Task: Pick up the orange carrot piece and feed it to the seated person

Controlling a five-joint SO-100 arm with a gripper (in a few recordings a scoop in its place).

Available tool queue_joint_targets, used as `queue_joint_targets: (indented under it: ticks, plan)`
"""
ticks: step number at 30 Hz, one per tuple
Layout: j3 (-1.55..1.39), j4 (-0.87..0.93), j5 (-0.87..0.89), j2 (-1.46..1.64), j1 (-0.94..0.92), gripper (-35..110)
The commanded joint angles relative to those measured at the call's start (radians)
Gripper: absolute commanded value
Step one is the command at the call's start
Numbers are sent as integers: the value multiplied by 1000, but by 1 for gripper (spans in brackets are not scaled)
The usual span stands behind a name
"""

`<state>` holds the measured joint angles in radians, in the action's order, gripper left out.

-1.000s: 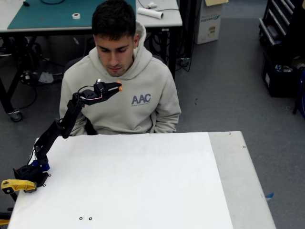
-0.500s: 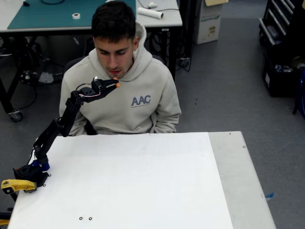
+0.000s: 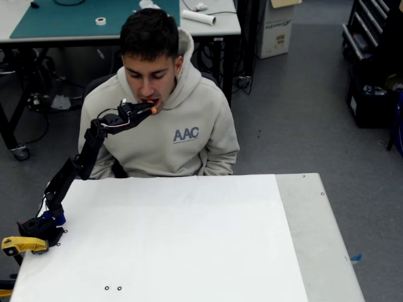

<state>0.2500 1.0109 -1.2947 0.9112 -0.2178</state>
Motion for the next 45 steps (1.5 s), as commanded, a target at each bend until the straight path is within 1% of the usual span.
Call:
queue_joint_targets:
  ticks: [1,10,27,30,38,41,45]
  plan:
    - [87,-12,-8,127,0,-3]
    - [86,-6,-8,130,37,-3]
    - [84,-11,-21,132,23,-2]
    - [84,-11,-23,133,21,2]
    - [86,-2,-23,133,-3,19]
    - [86,-2,-23,133,-43,22]
    - [86,-11,-23,133,-92,22]
